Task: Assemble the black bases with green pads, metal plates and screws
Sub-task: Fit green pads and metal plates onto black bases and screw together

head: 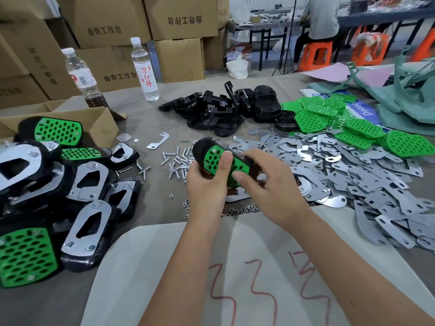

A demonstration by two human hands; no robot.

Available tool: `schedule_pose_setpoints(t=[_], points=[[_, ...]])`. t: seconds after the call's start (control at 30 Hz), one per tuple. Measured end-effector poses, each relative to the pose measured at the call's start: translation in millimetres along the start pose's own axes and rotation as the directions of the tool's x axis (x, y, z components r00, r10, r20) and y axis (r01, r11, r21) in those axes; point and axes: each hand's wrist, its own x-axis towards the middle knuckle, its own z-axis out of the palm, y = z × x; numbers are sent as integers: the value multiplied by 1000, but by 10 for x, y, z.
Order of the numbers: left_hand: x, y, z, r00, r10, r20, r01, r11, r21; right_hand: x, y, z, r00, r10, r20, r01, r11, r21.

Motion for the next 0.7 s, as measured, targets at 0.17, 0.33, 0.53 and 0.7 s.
schedule_pose_setpoints(t=[0.17, 0.33, 0.53, 0.7], points=[[45, 6, -94, 997, -73, 35, 76, 993, -94, -12, 77, 7, 934, 355, 38, -330, 816, 475], [73, -17, -114, 999, -43, 32, 43, 999, -9, -16, 138, -14, 910, 403, 104, -401, 784, 474], [21, -1, -87, 997, 16, 75, -20, 999, 46, 2, 99, -47, 910, 414, 12, -381, 824, 420], [-16, 18, -42, 1000, 16, -3, -16, 997, 72, 18, 51, 38, 875, 480, -58, -422, 818, 390]])
